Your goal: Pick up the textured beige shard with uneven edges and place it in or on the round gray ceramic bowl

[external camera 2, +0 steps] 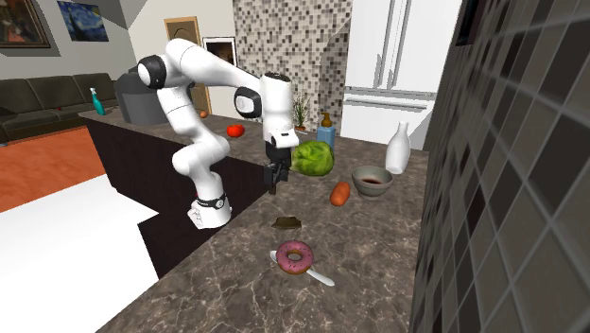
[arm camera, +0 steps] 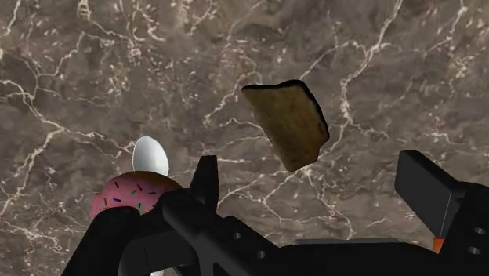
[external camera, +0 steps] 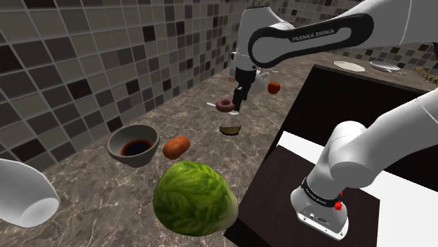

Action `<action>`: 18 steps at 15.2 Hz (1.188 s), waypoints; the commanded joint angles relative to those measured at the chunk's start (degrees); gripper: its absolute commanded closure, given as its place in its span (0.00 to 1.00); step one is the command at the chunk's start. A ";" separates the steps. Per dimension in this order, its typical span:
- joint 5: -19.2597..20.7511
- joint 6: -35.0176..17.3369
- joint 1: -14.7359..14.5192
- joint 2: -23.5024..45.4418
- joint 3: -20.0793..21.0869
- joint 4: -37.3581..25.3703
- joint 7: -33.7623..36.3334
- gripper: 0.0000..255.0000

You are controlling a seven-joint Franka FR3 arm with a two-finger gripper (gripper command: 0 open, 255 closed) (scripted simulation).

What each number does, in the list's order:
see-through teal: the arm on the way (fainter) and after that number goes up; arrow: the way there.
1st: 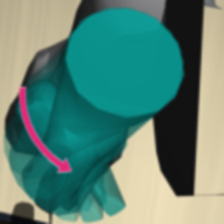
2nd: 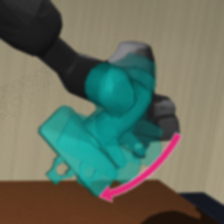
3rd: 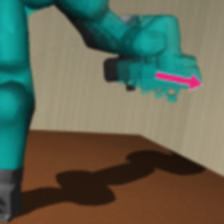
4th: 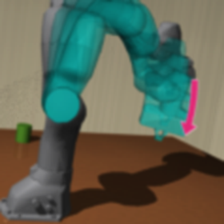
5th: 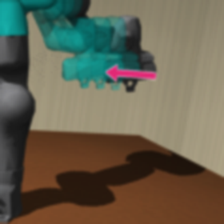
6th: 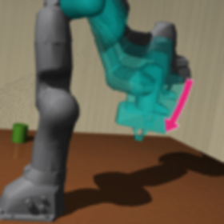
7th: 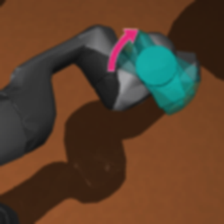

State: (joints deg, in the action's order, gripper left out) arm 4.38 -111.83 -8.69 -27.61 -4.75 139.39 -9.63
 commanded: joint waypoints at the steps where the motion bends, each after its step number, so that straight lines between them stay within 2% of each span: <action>1: 0.66 -2.87 -0.72 3.52 -0.57 0.88 -3.32 0.00; 7: 2.21 -10.05 -3.11 14.69 -0.55 1.50 -11.02 0.00; 15: 2.67 -16.86 -2.89 18.34 -0.89 4.85 -11.24 0.00; 18: 2.67 -16.86 -2.89 18.34 -0.89 4.85 -11.24 0.00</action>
State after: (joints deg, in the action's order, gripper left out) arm 7.04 -128.49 -11.59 -9.43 -5.62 144.23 -20.86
